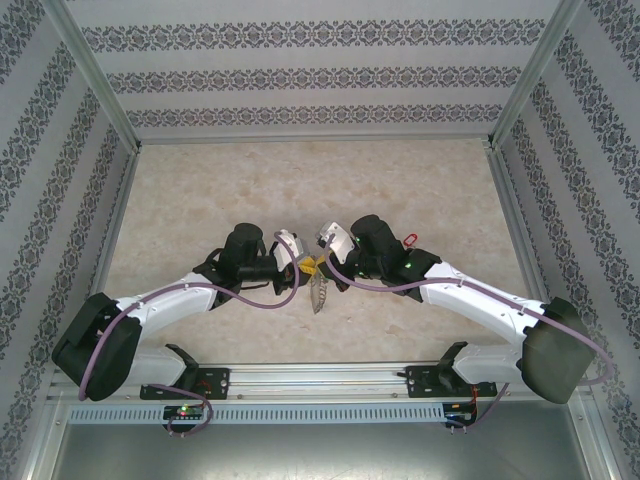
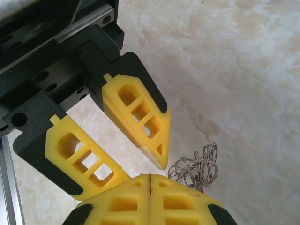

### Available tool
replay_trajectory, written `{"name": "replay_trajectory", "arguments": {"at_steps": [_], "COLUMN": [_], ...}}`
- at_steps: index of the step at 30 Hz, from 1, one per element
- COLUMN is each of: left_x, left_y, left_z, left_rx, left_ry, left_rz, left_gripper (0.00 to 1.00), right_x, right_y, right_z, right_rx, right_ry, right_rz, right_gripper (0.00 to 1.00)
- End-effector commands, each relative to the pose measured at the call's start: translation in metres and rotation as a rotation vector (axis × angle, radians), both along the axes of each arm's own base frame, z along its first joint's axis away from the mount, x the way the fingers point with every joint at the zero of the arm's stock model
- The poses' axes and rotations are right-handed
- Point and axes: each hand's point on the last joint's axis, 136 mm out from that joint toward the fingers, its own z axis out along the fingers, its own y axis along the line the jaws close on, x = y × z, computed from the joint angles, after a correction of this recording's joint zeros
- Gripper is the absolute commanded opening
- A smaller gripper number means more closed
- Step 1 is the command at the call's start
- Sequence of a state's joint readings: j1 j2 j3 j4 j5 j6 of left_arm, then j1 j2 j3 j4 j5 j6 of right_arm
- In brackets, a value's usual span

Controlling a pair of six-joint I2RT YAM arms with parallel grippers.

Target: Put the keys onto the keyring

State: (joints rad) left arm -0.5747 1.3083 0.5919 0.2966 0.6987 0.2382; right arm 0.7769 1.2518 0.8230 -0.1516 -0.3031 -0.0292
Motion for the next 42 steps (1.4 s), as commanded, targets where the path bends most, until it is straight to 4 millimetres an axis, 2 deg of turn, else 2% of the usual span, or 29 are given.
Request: {"name": "replay_trajectory", "arguments": {"at_steps": [1, 10, 29, 38, 42], "left_x": [0.002, 0.001, -0.001, 0.0, -0.001], "left_y": [-0.005, -0.006, -0.005, -0.006, -0.005], "left_z": [0.011, 0.01, 0.005, 0.006, 0.008], "left_rx": [-0.011, -0.002, 0.018, 0.008, 0.002], "left_ry": [-0.02, -0.016, -0.006, -0.017, -0.023], "left_rz": [-0.017, -0.033, -0.044, -0.043, -0.04], "left_gripper": [0.29, 0.23, 0.23, 0.02, 0.0], "right_x": [-0.004, -0.005, -0.005, -0.006, -0.005], "right_y": [0.007, 0.007, 0.007, 0.002, -0.003], "right_z": [0.019, 0.02, 0.021, 0.018, 0.013], "right_rx": [0.03, 0.03, 0.031, 0.021, 0.01], "right_ry": [-0.038, -0.038, -0.045, -0.044, -0.044], "right_rz": [0.032, 0.038, 0.034, 0.022, -0.004], "right_gripper": [0.0, 0.0, 0.0, 0.0, 0.0]}}
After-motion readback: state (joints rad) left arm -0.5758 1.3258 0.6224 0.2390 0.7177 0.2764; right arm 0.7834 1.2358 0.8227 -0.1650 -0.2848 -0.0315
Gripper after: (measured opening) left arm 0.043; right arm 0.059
